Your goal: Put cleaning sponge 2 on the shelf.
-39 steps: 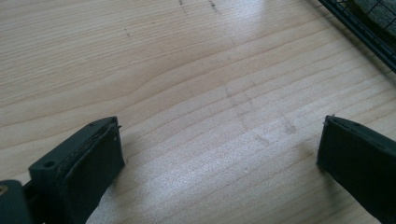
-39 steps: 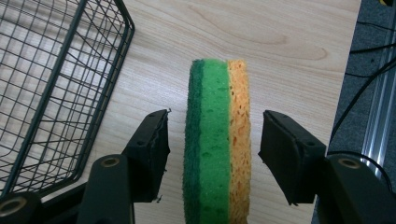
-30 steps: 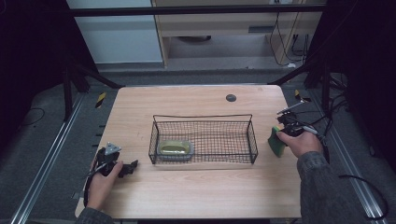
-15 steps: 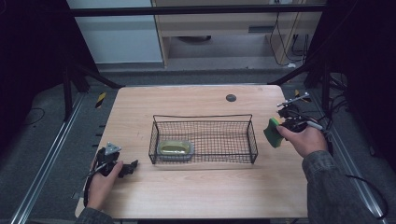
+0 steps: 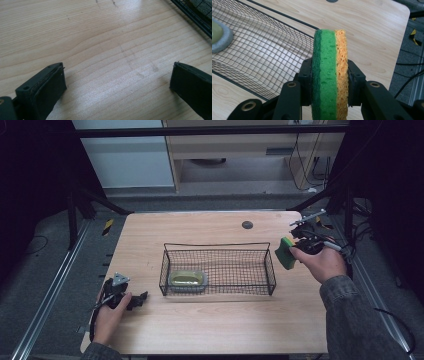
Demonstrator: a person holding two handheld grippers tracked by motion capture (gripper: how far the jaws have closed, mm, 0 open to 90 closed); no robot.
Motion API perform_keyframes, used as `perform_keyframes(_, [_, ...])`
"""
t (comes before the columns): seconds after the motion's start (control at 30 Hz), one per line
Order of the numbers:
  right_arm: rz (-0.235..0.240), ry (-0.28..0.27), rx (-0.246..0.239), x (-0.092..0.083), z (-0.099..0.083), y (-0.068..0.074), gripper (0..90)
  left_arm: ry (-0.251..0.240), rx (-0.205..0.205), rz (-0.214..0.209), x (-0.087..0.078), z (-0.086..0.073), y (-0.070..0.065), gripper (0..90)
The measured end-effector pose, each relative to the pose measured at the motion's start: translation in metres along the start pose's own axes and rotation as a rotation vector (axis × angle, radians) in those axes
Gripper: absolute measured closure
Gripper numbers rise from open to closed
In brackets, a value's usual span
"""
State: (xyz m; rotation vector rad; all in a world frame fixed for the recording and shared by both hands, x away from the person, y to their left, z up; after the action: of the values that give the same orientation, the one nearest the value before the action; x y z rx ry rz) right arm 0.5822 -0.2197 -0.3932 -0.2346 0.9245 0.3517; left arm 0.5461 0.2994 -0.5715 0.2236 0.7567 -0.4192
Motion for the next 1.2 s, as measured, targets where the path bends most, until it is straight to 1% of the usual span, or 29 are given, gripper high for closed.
perform_keyframes(0.17, [0.006,-0.023,-0.018,-0.007,0.008,0.009,64.1,0.000,0.000,0.000,0.000,0.000,0.000,0.0])
perform_keyframes(0.33, [0.014,-0.034,-0.039,-0.010,0.013,0.016,64.1,-0.001,0.000,0.000,0.000,0.000,0.000,0.0])
perform_keyframes(0.53, [0.027,-0.038,-0.047,-0.010,0.017,0.023,64.1,0.000,0.000,0.000,0.000,0.000,0.000,0.0])
perform_keyframes(0.7, [0.041,-0.053,-0.052,-0.011,0.020,0.030,64.2,0.000,0.000,0.000,0.000,0.000,0.000,0.0])
perform_keyframes(0.93, [0.055,-0.056,-0.057,-0.010,0.023,0.037,64.1,0.000,0.000,0.000,0.000,0.000,0.000,0.0])
perform_keyframes(1.2, [0.062,-0.061,-0.064,-0.009,0.024,0.040,64.1,0.000,0.001,0.000,0.000,0.000,0.000,0.0])
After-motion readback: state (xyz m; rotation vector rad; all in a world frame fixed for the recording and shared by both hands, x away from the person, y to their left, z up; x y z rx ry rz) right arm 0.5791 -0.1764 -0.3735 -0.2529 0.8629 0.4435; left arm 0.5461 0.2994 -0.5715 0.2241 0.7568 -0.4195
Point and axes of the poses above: each handheld gripper's, and its own axes: x roughly forward along the jaws, z roughly out of its top, y roughly to its left, the point moved 9 cm from there along x, roughly forward along the jaws, and after that the axes turned 2 degrees about x, right-handed, at the moved point
